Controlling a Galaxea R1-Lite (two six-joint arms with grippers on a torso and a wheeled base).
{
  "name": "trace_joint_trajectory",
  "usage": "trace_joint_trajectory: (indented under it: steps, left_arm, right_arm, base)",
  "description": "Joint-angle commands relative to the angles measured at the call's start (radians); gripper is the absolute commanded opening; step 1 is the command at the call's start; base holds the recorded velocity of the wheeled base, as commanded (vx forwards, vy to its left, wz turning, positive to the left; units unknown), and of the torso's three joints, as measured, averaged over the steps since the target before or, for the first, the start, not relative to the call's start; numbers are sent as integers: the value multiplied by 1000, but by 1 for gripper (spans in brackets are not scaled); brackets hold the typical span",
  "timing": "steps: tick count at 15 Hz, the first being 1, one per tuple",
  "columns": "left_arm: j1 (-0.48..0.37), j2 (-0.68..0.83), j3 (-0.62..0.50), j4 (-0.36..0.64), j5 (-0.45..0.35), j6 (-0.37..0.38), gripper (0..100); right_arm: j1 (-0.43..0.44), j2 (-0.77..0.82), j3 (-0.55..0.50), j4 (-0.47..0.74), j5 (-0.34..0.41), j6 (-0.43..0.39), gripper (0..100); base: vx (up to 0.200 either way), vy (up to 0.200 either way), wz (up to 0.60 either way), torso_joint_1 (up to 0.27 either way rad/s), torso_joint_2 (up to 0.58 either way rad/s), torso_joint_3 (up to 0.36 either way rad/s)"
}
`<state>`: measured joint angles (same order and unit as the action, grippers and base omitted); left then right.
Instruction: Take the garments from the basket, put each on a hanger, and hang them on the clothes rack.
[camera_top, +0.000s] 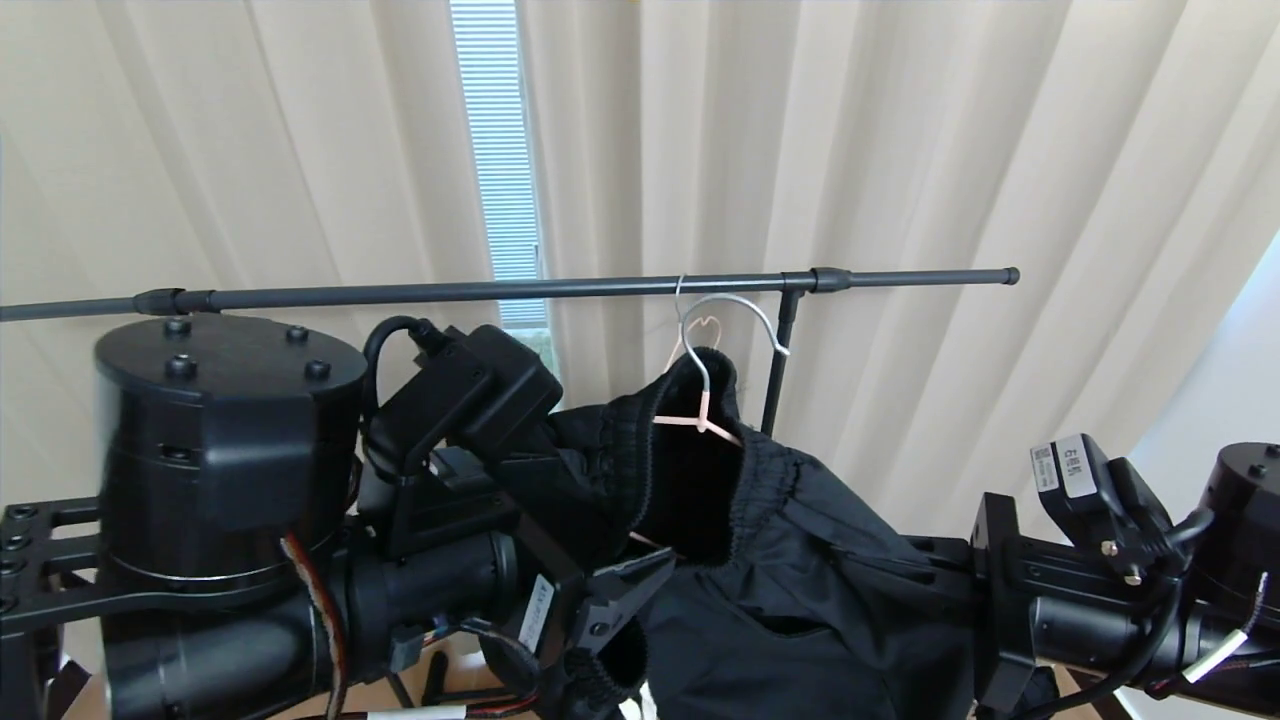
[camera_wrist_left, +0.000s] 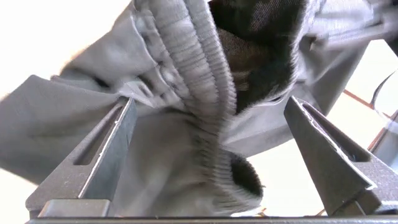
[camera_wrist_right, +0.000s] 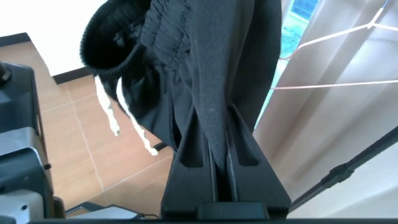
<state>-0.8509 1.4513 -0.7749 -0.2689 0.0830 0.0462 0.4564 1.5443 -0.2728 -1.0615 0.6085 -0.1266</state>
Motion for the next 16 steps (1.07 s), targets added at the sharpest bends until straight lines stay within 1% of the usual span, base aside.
trace_joint_trajectory:
  steps: [1, 3, 4, 5, 6, 7, 8, 10, 11, 12, 13, 14, 15, 16]
  left_arm:
    - [36, -60, 28, -3, -29, 21, 100]
    - [101, -101, 36, -1, -112, 24, 100]
    - [125, -120, 36, 0, -134, 32, 100]
    - [133, -126, 39, -1, -138, 35, 100]
    - [147, -147, 43, -1, -141, 49, 100]
    - [167, -155, 43, 0, -173, 89, 100]
    - [216, -155, 43, 4, -216, 147, 100]
    - [315, -140, 36, 5, -293, 305, 100]
    - [363, -112, 28, 11, -364, 376, 100]
    - [403, -91, 23, 19, -460, 454, 100]
    - [421, -77, 22, 25, -522, 492, 100]
    - [437, -52, 17, 36, -609, 538, 100]
    - [440, -25, 8, 45, -675, 572, 100]
    - [440, 4, 5, 48, -701, 600, 100]
  right_arm:
    - [-30, 2, 12, 0, 43, -4, 0]
    - [-48, 4, 17, 2, 94, -4, 0]
    - [-56, 4, 20, 2, 111, -4, 0]
    - [-59, 4, 20, 2, 120, -4, 0]
    - [-67, 4, 27, 0, 152, -5, 0]
    - [-76, 5, 33, 2, 178, -13, 0]
    - [-85, 13, 43, 2, 198, -31, 0]
    - [-88, 33, 53, 2, 215, -91, 0]
    - [-88, 33, 55, 2, 220, -102, 0]
    - [-88, 33, 56, 3, 228, -102, 0]
    - [-88, 33, 56, 2, 231, -102, 0]
    - [-88, 33, 56, 3, 234, -102, 0]
    - [-88, 33, 56, 2, 237, -102, 0]
    - [-88, 30, 58, 2, 238, -102, 0]
  base:
    - [0, 0, 0, 0, 0, 0]
    - [0, 0, 0, 0, 0, 0]
    - [0, 0, 0, 0, 0, 0]
    - [0, 0, 0, 0, 0, 0]
    - [0, 0, 0, 0, 0, 0]
    - [0, 0, 0, 0, 0, 0]
    - [0, 0, 0, 0, 0, 0]
    - [0, 0, 0, 0, 0, 0]
    - [0, 0, 0, 0, 0, 0]
    - [0, 0, 0, 0, 0, 0]
    - [0, 0, 0, 0, 0, 0]
    - [0, 0, 0, 0, 0, 0]
    - [0, 0, 0, 0, 0, 0]
    - [0, 0, 0, 0, 0, 0]
